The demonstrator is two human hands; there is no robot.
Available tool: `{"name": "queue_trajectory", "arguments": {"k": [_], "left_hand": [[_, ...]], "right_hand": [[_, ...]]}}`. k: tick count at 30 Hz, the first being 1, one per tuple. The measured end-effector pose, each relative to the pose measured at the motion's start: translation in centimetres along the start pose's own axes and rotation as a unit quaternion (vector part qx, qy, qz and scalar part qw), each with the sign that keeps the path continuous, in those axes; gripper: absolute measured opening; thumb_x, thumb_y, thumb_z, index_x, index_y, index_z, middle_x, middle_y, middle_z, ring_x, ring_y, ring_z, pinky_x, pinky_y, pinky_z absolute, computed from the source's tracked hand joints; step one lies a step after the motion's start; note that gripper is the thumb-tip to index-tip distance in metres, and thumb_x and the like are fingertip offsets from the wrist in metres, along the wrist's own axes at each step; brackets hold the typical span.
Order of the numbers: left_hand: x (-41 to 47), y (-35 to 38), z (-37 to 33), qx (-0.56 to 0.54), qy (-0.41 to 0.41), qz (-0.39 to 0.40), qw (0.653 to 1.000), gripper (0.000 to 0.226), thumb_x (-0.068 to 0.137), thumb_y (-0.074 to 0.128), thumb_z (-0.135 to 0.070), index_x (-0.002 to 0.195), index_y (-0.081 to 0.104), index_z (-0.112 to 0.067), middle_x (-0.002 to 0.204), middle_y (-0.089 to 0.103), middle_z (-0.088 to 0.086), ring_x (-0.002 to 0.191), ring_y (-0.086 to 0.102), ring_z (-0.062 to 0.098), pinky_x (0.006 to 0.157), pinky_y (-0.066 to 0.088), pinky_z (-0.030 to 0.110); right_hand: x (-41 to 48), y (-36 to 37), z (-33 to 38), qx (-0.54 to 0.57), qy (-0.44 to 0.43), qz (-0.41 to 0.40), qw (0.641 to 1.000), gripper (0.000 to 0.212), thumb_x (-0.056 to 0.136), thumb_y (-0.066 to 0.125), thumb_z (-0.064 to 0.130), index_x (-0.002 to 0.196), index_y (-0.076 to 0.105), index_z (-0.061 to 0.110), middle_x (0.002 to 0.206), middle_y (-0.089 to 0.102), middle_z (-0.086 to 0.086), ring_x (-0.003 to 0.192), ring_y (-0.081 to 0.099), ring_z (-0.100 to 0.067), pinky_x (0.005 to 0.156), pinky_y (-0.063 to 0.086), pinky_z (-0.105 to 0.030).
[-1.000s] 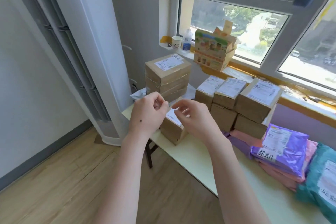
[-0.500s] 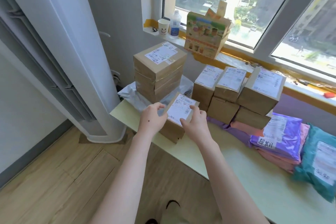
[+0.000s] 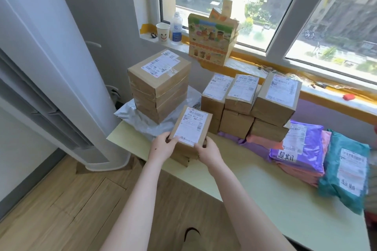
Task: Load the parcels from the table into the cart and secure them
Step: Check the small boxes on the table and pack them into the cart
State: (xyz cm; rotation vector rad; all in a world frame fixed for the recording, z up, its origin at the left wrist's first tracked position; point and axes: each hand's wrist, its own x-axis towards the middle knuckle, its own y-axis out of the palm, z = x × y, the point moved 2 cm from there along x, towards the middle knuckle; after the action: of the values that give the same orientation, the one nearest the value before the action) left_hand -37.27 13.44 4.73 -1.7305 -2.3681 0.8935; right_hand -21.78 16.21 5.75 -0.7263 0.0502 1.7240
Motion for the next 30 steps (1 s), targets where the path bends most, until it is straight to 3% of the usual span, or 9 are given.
{"name": "queue_trajectory", "arguments": {"k": [3, 8, 10, 12, 15, 18, 21, 24, 30], "left_hand": [[-1.1, -0.4, -0.9, -0.039, 0.029, -0.003, 0.999, 0.027, 0.095, 0.056, -0.028, 0.114, 0.068, -0.013, 0.104, 0.070, -0.002, 0.097, 0.061, 0.013, 0.069, 0.041, 0.017], [-3.5, -1.1, -2.5, -0.182, 0.039, -0.008, 0.982, 0.032, 0.094, 0.061, -0.022, 0.124, 0.063, -0.012, 0.111, 0.065, -0.009, 0.083, 0.061, -0.012, 0.067, 0.042, -0.001], [-4.5, -1.3, -3.0, -0.254, 0.039, 0.012, 0.966, 0.031, 0.090, 0.065, -0.024, 0.120, 0.065, -0.016, 0.111, 0.067, -0.008, 0.084, 0.064, -0.011, 0.079, 0.046, 0.006], [-5.3, -1.2, -3.1, -0.299, 0.033, 0.035, 0.953, 0.036, 0.080, 0.074, -0.036, 0.112, 0.070, -0.022, 0.114, 0.071, -0.003, 0.107, 0.064, 0.005, 0.101, 0.046, 0.029], [-6.4, -0.8, -3.3, -0.344, 0.019, 0.073, 0.936, 0.052, 0.058, 0.082, -0.053, 0.102, 0.076, -0.027, 0.112, 0.072, 0.001, 0.116, 0.061, 0.019, 0.107, 0.042, 0.045], [-7.8, 0.0, -4.0, -0.366, 0.022, 0.112, 0.924, 0.043, 0.053, 0.081, -0.049, 0.092, 0.077, -0.032, 0.112, 0.072, 0.004, 0.112, 0.064, 0.024, 0.101, 0.047, 0.045], [-9.2, 1.0, -4.9, -0.369, 0.034, 0.157, 0.915, 0.046, 0.060, 0.084, -0.041, 0.103, 0.071, -0.031, 0.115, 0.070, 0.001, 0.113, 0.063, 0.020, 0.095, 0.050, 0.038], [-10.8, 2.4, -6.1, -0.361, 0.056, 0.206, 0.908, 0.054, 0.060, 0.084, -0.040, 0.110, 0.065, -0.031, 0.119, 0.068, -0.002, 0.112, 0.063, 0.015, 0.085, 0.051, 0.028], [-13.3, 6.0, -8.5, -0.330, 0.071, 0.284, 0.897, 0.064, 0.056, 0.079, -0.046, 0.114, 0.063, -0.028, 0.118, 0.069, 0.003, 0.112, 0.064, 0.021, 0.094, 0.050, 0.040]], "right_hand": [[-0.7, -1.1, -0.1, 0.014, -0.013, -0.018, 1.000, 0.049, 0.096, 0.054, 0.021, 0.143, 0.039, 0.019, 0.132, 0.055, 0.002, 0.115, 0.057, -0.022, 0.098, 0.049, -0.041], [-2.7, -2.7, -0.4, 0.070, -0.046, -0.032, 0.996, 0.053, 0.094, 0.059, 0.022, 0.143, 0.040, 0.023, 0.131, 0.057, 0.001, 0.116, 0.057, -0.018, 0.099, 0.049, -0.046], [-4.0, -3.5, -0.5, 0.098, -0.058, -0.040, 0.993, 0.055, 0.093, 0.062, 0.023, 0.143, 0.040, 0.023, 0.130, 0.058, 0.000, 0.117, 0.057, -0.017, 0.099, 0.050, -0.044], [-5.5, -4.4, -0.8, 0.120, -0.071, -0.053, 0.989, 0.056, 0.092, 0.064, 0.024, 0.143, 0.041, 0.025, 0.129, 0.057, 0.000, 0.119, 0.055, -0.016, 0.097, 0.051, -0.042], [-8.0, -5.7, -1.3, 0.149, -0.085, -0.069, 0.983, 0.054, 0.092, 0.064, 0.023, 0.142, 0.044, 0.026, 0.127, 0.059, -0.003, 0.118, 0.056, -0.016, 0.093, 0.053, -0.038], [-10.7, -7.4, -1.8, 0.198, -0.087, -0.074, 0.973, 0.046, 0.092, 0.063, 0.022, 0.136, 0.049, 0.029, 0.123, 0.061, -0.007, 0.111, 0.061, -0.019, 0.094, 0.051, -0.038], [-13.2, -9.1, -2.5, 0.254, -0.096, -0.080, 0.959, 0.031, 0.091, 0.063, 0.022, 0.118, 0.057, 0.037, 0.117, 0.064, -0.004, 0.107, 0.061, -0.020, 0.098, 0.048, -0.040], [-15.1, -10.7, -3.7, 0.301, -0.100, -0.103, 0.943, 0.032, 0.087, 0.066, 0.023, 0.115, 0.060, 0.036, 0.109, 0.063, -0.004, 0.108, 0.062, -0.023, 0.101, 0.045, -0.043], [-19.1, -14.6, -6.7, 0.334, -0.124, -0.161, 0.921, 0.045, 0.071, 0.071, 0.031, 0.116, 0.061, 0.033, 0.115, 0.064, -0.010, 0.115, 0.061, -0.032, 0.103, 0.045, -0.051]]}}
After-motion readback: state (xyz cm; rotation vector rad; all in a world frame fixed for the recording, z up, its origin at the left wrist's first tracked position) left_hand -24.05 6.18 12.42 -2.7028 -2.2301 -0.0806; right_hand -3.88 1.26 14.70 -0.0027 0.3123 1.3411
